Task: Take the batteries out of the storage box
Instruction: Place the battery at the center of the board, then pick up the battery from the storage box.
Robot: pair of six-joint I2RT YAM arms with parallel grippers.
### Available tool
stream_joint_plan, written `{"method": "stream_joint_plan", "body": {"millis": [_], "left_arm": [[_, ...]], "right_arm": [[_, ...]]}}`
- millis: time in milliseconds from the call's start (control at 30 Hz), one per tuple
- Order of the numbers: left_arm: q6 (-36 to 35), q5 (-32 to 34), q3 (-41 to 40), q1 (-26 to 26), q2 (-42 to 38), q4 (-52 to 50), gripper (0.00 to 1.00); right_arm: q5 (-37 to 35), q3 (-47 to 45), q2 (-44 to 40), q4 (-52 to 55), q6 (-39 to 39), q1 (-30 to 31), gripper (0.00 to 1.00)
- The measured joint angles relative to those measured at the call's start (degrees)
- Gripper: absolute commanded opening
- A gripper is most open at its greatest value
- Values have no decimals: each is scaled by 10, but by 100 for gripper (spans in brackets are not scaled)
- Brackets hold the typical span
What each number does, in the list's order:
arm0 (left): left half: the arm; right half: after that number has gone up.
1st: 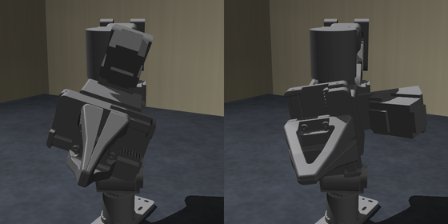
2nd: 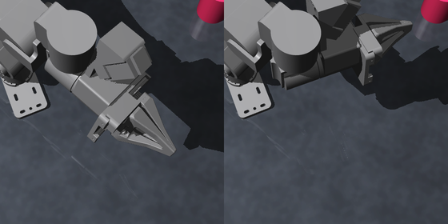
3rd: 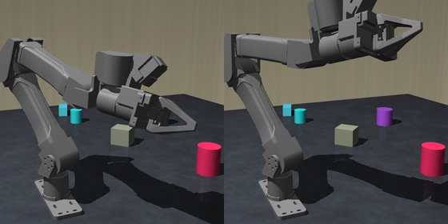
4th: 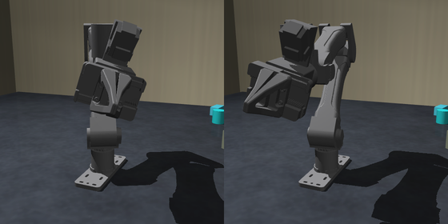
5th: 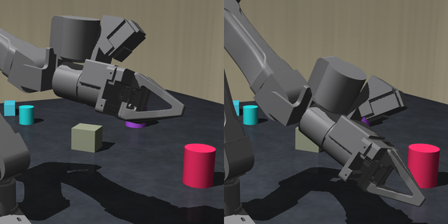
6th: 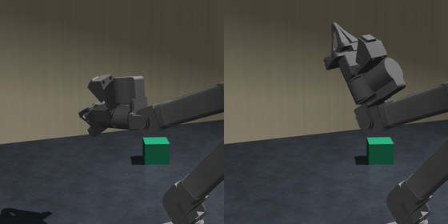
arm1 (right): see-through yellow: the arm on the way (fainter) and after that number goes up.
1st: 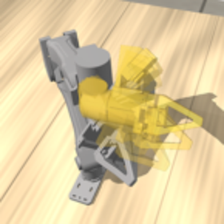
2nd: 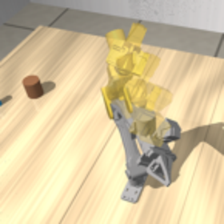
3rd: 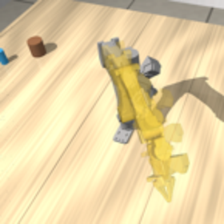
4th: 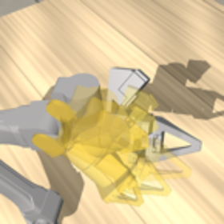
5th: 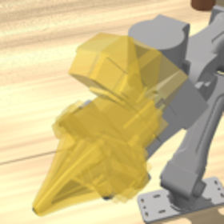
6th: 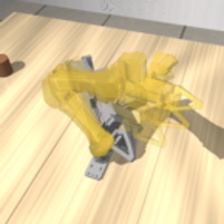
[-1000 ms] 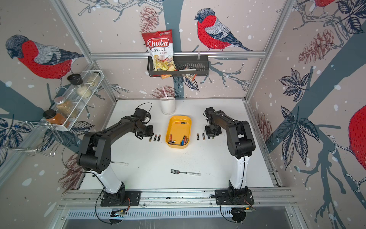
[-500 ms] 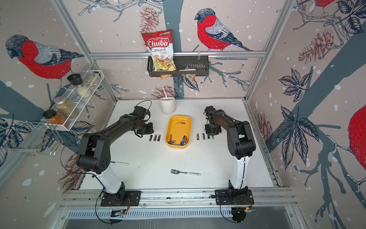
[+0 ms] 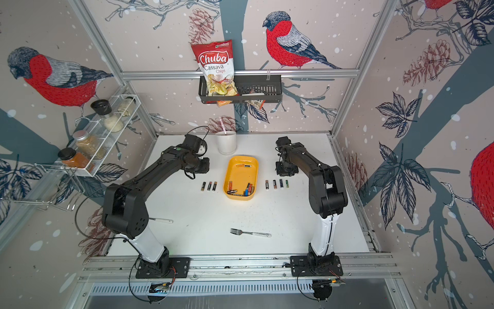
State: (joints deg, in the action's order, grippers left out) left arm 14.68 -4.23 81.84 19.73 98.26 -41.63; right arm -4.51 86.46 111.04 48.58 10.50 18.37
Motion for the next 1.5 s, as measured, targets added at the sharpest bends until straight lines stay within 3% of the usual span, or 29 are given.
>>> {"method": "stream_joint_plan", "body": {"millis": [267, 600, 833, 1500], "left_arm": [[34, 30, 34, 96, 24, -20, 27], [63, 104, 130, 198, 154, -63, 27], [79, 140, 173, 209, 216, -108, 27], [89, 180, 193, 215, 276, -140, 27]], "right_arm": [[17, 38, -1, 7, 2, 2, 27], [28, 58, 2, 14, 1, 3, 27], [33, 58, 2, 16, -1, -1, 27], [37, 65, 2, 26, -3, -11, 27]]}}
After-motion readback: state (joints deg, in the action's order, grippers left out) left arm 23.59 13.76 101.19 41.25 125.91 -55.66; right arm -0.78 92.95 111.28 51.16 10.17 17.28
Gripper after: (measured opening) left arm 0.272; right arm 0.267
